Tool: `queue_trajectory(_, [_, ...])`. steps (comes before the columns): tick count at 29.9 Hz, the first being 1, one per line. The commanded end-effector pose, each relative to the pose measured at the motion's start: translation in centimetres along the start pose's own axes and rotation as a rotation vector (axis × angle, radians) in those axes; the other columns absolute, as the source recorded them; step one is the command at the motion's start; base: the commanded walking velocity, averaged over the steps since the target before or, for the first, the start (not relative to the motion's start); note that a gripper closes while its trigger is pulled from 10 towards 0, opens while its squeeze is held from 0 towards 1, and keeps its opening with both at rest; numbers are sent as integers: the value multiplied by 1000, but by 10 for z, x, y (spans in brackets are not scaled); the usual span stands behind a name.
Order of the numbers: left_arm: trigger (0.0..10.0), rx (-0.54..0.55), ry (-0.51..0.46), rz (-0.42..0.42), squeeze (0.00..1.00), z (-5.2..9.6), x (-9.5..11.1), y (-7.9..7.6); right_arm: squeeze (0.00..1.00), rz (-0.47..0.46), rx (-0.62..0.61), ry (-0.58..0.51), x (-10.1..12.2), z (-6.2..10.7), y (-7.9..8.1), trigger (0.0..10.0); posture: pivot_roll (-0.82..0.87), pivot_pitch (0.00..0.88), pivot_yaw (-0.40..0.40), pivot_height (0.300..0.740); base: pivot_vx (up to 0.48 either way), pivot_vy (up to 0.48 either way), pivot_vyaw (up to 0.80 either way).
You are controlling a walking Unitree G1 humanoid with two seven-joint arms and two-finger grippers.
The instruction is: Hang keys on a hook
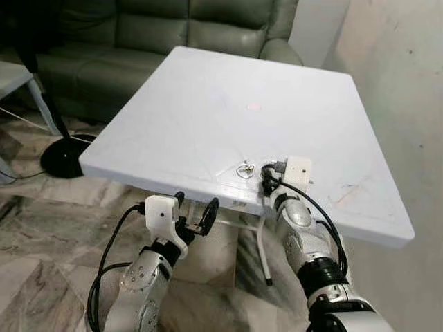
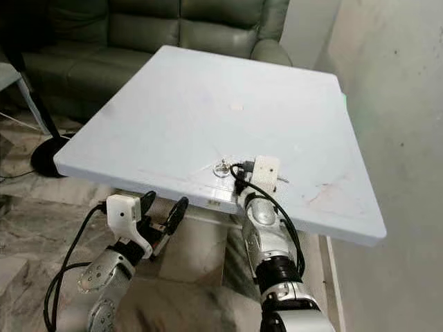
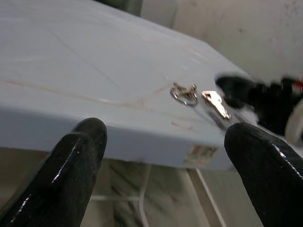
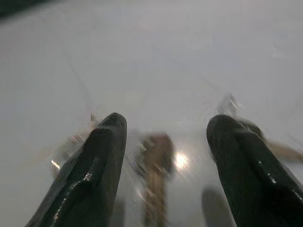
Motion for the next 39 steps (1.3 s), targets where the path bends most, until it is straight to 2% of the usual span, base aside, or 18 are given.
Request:
queue_trajectory(1, [10000, -33, -3, -3, 0, 1, 4, -5, 0, -10, 17, -71, 12, -2, 3, 10000, 106, 219, -95, 740, 0, 0, 0])
queue_trajectory(9, [10000, -26, 1, -1, 0, 4, 13, -4, 0, -45, -21, -103, 22, -7, 0, 10000, 122, 238, -90, 740, 0, 0, 0])
queue_trajectory(17, [10000, -26, 16, 22, 0, 10, 13, -10, 0, -70, -57, -140, 34, -12, 5, 10000, 123, 265, -89, 740, 0, 0, 0])
queue_trajectory(30, [10000, -3, 37, 47, 0, 21, 14, -13, 0, -77, -92, -123, 35, -14, 11, 10000, 141, 290, -96, 740, 0, 0, 0])
queue_trajectory(39, [10000, 8, 47, 59, 0, 25, 13, -15, 0, -78, -119, -121, 36, -14, 8, 10000, 147, 294, -98, 740, 0, 0, 0])
Point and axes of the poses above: a point about 5 cm out from each wrist's last joint towards the gripper, its own z axis pointing back from the gripper into the wrist, its own x axis along the axis of the wrist's last joint, y = z × x, the point moved 1 cm from there along -z, pointing out of the wrist towards the gripper, and after that the axes turned 4 degrees about -z, right-handed, at the moved point
